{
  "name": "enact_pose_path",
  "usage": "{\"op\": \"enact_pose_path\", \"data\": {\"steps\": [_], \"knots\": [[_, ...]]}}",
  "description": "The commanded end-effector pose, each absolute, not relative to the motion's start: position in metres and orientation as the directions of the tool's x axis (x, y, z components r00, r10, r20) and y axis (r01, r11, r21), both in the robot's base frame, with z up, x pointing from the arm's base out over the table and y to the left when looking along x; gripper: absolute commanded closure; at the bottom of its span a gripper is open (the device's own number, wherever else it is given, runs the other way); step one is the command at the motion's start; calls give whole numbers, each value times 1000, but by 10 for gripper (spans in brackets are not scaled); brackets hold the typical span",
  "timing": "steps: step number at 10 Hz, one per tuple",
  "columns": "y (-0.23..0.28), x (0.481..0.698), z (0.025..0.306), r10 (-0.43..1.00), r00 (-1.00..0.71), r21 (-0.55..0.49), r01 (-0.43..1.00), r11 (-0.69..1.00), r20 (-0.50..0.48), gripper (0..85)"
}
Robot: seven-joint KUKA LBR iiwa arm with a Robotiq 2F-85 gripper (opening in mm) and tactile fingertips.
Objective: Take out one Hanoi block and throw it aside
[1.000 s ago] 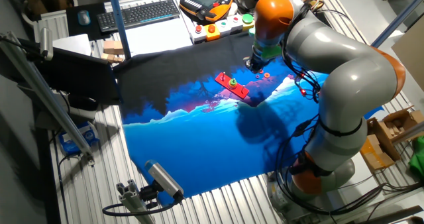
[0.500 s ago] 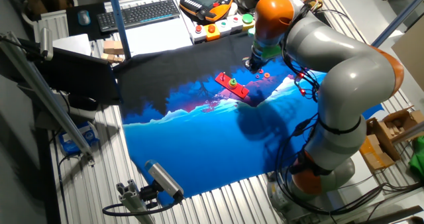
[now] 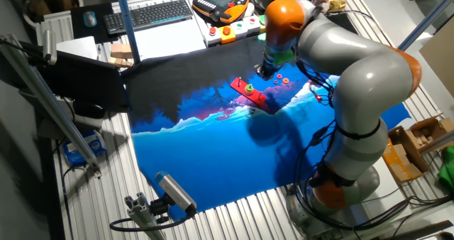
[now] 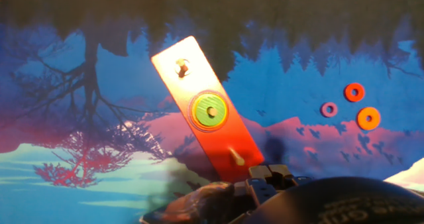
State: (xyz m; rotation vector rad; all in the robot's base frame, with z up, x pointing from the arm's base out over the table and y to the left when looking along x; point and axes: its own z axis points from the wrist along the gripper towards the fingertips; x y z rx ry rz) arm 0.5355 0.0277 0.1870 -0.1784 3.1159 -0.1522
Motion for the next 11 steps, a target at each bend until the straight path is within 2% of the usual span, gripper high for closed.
{"op": "enact_pose_path", "data": {"steps": [1,7,11], "knots": [[31,535,184,-103,-995,-100,-101,990,-12,843],[40,540,159,-98,-995,-107,-94,990,-32,843],[41,545,146,-175,-984,-62,-173,983,-24,843]]}}
